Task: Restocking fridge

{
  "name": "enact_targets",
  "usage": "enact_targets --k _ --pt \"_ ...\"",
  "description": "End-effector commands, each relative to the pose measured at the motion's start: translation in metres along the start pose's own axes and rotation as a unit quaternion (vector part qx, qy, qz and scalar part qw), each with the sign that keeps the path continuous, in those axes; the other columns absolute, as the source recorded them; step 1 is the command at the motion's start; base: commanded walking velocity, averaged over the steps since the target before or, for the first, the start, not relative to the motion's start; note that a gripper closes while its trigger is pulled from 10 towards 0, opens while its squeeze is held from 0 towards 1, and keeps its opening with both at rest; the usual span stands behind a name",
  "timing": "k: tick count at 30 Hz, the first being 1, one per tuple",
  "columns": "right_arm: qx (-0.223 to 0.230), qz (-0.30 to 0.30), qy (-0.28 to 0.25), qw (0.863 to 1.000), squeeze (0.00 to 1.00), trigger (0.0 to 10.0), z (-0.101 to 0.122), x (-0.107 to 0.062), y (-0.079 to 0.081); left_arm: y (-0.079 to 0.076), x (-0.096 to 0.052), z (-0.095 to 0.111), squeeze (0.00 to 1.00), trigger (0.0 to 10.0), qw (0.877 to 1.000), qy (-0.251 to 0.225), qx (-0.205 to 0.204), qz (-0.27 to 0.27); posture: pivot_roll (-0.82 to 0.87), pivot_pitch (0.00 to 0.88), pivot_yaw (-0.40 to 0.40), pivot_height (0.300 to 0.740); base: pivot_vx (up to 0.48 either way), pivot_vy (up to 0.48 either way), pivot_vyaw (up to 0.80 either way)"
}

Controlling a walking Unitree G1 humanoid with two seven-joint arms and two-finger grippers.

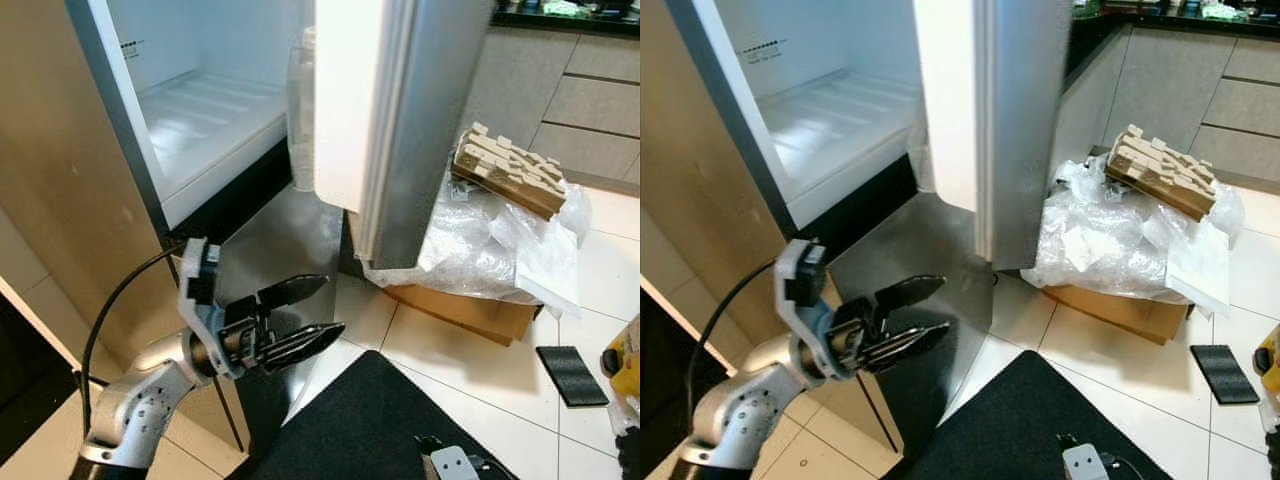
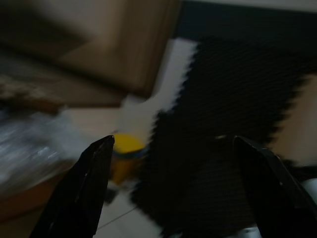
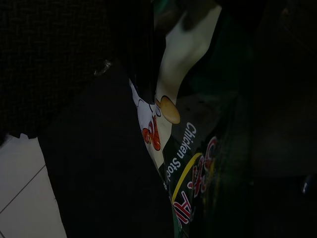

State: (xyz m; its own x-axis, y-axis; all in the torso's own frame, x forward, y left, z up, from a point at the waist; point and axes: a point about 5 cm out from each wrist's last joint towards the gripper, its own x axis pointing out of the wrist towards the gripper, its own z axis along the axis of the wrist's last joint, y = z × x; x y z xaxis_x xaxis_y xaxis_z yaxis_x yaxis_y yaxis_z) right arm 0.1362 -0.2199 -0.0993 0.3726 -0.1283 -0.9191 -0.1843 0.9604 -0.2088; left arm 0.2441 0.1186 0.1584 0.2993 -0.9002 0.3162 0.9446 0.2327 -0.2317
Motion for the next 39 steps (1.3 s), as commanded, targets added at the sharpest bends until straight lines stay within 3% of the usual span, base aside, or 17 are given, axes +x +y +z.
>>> enact_targets --k 1,7,11,16,20,25,26,29,31,32,35,36,37,38,39 --pt "0.005 -0.001 -0.007 1.0 0.0 10.0 0.004 0.0 -0.001 0.008 -0.005 -0.007 0.0 10.0 0.999 0.012 0.012 0.039 0.06 0.0 0.017 0.74 0.0 0.0 0.0" --pt "-0.003 -0.003 -0.026 1.0 0.0 10.0 0.014 0.0 -0.001 0.014 -0.006 -0.022 0.0 10.0 0.996 0.019 0.007 0.084 0.06 0.0 0.017 0.74 0.0 0.0 0.0" --pt "0.004 -0.01 -0.051 0.999 0.0 10.0 0.028 0.0 -0.005 0.017 -0.011 -0.044 0.0 10.0 0.992 0.043 -0.008 0.117 0.06 0.0 0.017 0.74 0.0 0.0 0.0" --pt "0.009 -0.021 -0.084 0.996 0.0 10.0 0.049 -0.001 -0.012 0.016 -0.028 -0.084 0.0 10.0 0.983 0.091 -0.044 0.155 0.05 0.0 0.018 0.74 0.0 0.0 0.0" --pt "0.008 -0.025 -0.1 0.995 0.0 10.0 0.059 -0.002 -0.014 0.014 -0.036 -0.098 0.0 10.0 0.978 0.114 -0.057 0.166 0.06 0.0 0.015 0.74 0.0 0.0 0.0" --pt "0.011 -0.023 -0.149 0.989 0.0 10.0 0.083 -0.005 -0.016 0.009 -0.064 -0.137 0.0 10.0 0.956 0.184 -0.089 0.21 0.06 0.0 0.015 0.74 0.0 0.0 0.0" --pt "0.011 -0.023 -0.149 0.989 0.0 10.0 0.083 -0.005 -0.016 0.009 -0.064 -0.137 0.0 10.0 0.956 0.184 -0.089 0.21 0.06 0.0 0.015 0.74 0.0 0.0 0.0" --pt "0.022 -0.01 -0.2 0.98 0.0 10.0 0.104 -0.009 -0.015 0.005 -0.089 -0.161 0.0 10.0 0.931 0.223 -0.12 0.264 0.05 0.0 0.016 0.74 0.0 0.0 0.0" --pt "0.022 -0.01 -0.2 0.98 0.0 10.0 0.104 -0.009 -0.015 0.005 -0.089 -0.161 0.0 10.0 0.931 0.223 -0.12 0.264 0.05 0.0 0.016 0.74 0.0 0.0 0.0" --pt "0.024 -0.004 -0.215 0.976 0.0 10.0 0.11 -0.011 -0.015 0.004 -0.096 -0.167 0.0 10.0 0.922 0.23 -0.13 0.282 0.05 0.0 0.016 0.74 0.0 0.0 0.0" --pt "0.011 0.037 -0.266 0.963 0.0 10.0 0.131 -0.017 -0.01 0.0 -0.123 -0.183 0.0 10.0 0.885 0.251 -0.151 0.362 0.05 0.0 0.016 0.74 0.0 0.0 0.0" --pt "0.011 0.037 -0.266 0.963 0.0 10.0 0.131 -0.017 -0.01 0.0 -0.123 -0.183 0.0 10.0 0.885 0.251 -0.151 0.362 0.05 0.0 0.016 0.74 0.0 0.0 0.0" --pt "-0.021 0.067 -0.293 0.954 0.0 10.0 0.141 -0.022 -0.005 -0.003 -0.137 -0.189 0.0 10.0 0.861 0.255 -0.16 0.411 0.05 0.0 0.016 0.74 0.0 0.0 0.0" --pt "-0.021 0.067 -0.293 0.954 0.0 10.0 0.141 -0.022 -0.005 -0.003 -0.137 -0.189 0.0 10.0 0.861 0.255 -0.16 0.411 0.05 0.0 0.016 0.74 0.0 0.0 0.0" --pt "-0.047 0.09 -0.312 0.945 0.0 10.0 0.149 -0.025 -0.001 -0.006 -0.147 -0.193 0.0 10.0 0.844 0.254 -0.169 0.442 0.05 0.0 0.016 0.74 0.0 0.0 0.0"
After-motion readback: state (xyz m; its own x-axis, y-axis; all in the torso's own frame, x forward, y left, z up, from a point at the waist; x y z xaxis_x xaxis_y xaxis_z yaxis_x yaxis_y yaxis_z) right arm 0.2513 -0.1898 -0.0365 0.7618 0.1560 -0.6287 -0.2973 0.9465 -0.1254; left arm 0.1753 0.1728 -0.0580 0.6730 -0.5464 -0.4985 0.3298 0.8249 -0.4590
